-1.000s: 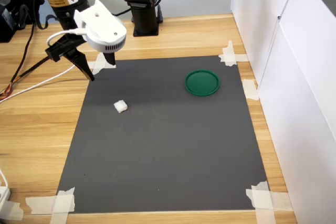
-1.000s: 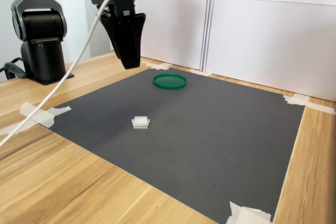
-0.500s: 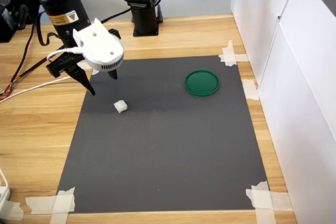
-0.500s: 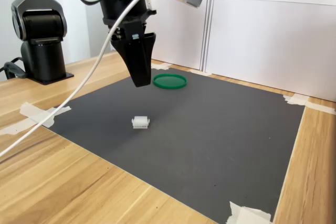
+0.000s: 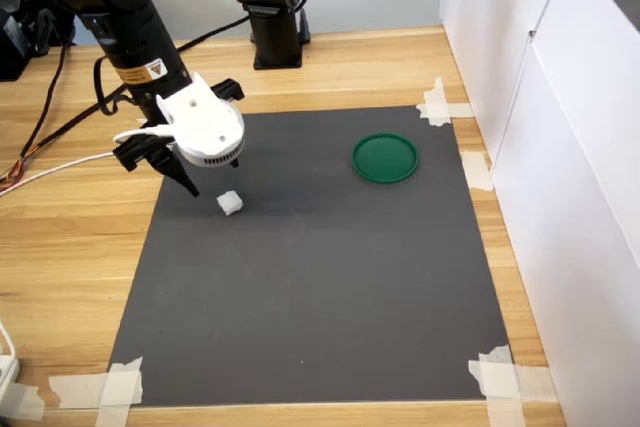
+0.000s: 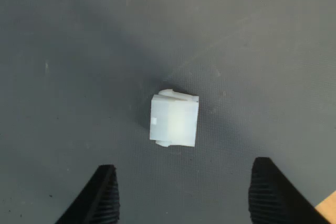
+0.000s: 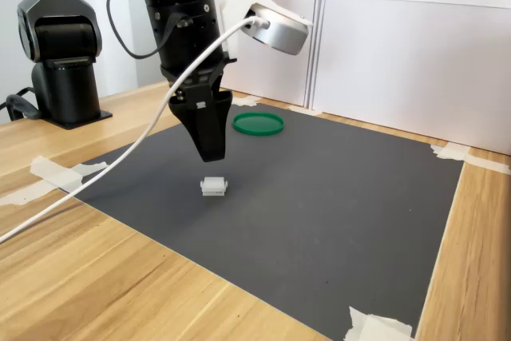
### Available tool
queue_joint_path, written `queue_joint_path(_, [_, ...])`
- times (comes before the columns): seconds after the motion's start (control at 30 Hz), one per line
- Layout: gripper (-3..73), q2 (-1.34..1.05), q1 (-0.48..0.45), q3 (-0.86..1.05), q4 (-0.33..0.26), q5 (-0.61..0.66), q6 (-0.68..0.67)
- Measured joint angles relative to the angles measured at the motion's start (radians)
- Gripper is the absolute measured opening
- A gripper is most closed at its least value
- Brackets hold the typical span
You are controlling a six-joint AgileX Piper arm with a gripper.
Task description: Grasp a white terminal and put it in the green lid.
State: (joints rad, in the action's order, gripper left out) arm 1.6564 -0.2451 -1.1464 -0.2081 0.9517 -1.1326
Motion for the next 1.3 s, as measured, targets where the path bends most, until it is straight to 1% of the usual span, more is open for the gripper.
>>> queue_joint_path(0.13, [61.3, 0.0, 0.006, 0.018, 0.008, -0.03, 0.0])
queue_joint_path(0.2, [61.3, 0.0, 0.034, 0.019, 0.047, -0.049, 0.009])
queue_joint_path(0.23, [61.3, 0.0, 0.054, 0.019, 0.056, -0.054, 0.02])
queue_joint_path(0.4, [61.3, 0.0, 0.106, 0.019, 0.063, -0.054, 0.059])
queue_joint_path(0.5, [61.3, 0.0, 0.112, 0.026, 0.072, -0.065, 0.071])
queue_joint_path(0.6, [61.3, 0.0, 0.112, 0.062, 0.103, -0.111, 0.076])
queue_joint_path(0.7, [61.3, 0.0, 0.112, 0.088, 0.119, -0.139, 0.076])
queue_joint_path(0.83, [61.3, 0.0, 0.112, 0.09, 0.12, -0.166, 0.075])
queue_joint_path(1.3, [61.3, 0.09, 0.112, 0.091, 0.125, -0.183, 0.075])
